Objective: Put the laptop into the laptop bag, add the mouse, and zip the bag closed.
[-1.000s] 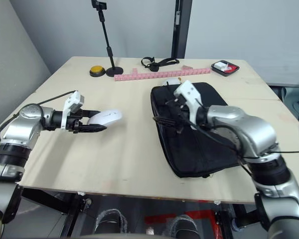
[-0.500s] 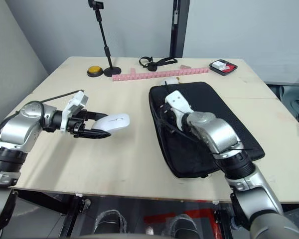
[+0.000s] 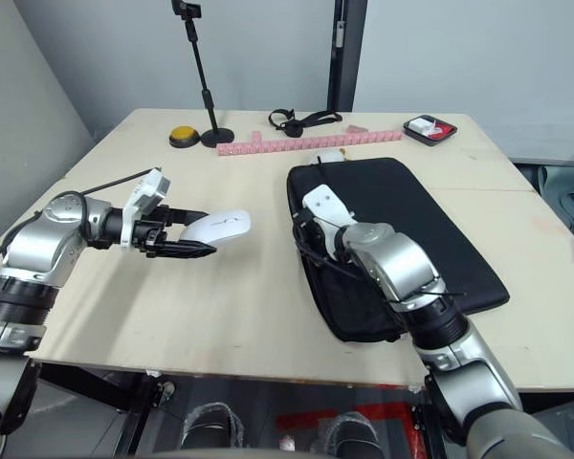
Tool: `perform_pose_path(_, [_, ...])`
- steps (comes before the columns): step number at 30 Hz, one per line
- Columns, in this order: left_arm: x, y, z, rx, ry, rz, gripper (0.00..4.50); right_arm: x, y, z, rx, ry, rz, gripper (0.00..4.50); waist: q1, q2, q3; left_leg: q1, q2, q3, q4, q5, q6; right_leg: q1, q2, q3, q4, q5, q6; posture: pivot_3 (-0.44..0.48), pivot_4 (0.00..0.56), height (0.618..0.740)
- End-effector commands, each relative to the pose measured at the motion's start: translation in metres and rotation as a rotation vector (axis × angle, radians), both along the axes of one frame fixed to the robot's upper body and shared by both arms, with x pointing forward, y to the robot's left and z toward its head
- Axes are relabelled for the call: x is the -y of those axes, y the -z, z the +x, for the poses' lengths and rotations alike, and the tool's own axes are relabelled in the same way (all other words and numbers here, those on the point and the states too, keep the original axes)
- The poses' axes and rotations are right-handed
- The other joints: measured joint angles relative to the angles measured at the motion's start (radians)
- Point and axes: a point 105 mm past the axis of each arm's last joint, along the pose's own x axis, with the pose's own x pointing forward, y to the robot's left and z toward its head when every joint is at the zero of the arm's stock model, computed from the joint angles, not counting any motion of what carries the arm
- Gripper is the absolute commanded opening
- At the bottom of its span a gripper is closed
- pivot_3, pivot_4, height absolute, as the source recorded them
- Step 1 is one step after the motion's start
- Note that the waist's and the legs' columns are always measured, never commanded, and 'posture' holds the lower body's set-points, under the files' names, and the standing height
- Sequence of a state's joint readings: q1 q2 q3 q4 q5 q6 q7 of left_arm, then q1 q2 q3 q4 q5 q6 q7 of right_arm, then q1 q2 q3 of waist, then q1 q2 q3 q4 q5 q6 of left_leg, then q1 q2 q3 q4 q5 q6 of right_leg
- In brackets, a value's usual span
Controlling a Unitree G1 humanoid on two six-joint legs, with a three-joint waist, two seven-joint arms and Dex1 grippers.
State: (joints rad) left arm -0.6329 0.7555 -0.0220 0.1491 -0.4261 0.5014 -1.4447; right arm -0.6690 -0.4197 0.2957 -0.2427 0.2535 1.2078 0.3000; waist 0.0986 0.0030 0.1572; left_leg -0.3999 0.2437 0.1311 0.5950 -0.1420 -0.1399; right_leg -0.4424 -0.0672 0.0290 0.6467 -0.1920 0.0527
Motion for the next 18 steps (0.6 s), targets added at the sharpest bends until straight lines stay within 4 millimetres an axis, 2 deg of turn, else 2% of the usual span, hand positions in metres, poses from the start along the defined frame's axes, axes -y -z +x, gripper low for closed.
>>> perform_pose_path(1, [0.002,-0.006,0.001,0.031,-0.001,-0.014,2.86,0.005,-0.001,0.005,0.032,0.018,-0.063,4.50,0.000,0.000,0.000,0.000,0.000,0.000,0.000,0.000,0.000,0.000,0.000,0.000,0.000,0.000,0.000,0.000,0.150,0.733])
perform_pose_path(5, [0.002,-0.005,0.001,0.028,-0.004,-0.016,2.86,0.008,0.010,0.007,0.045,0.025,-0.143,4.50,0.000,0.000,0.000,0.001,0.000,0.000,0.000,0.000,0.000,0.001,0.000,0.000,0.000,0.000,0.000,0.000,0.150,0.733])
perform_pose_path(11, [0.002,-0.005,0.001,0.029,-0.016,-0.015,2.86,0.003,0.023,0.001,0.000,-0.003,-0.105,2.68,0.000,0.000,0.000,0.002,0.000,0.000,0.000,0.000,0.000,0.002,0.000,0.000,0.000,0.000,0.000,0.000,0.150,0.733])
perform_pose_path(18, [0.003,-0.005,0.000,0.027,-0.017,-0.016,2.86,0.007,0.020,0.001,0.003,0.002,-0.097,0.31,0.003,0.000,0.000,0.002,0.000,-0.001,0.000,0.000,0.000,0.003,0.000,0.000,0.000,0.000,0.000,0.000,0.150,0.733])
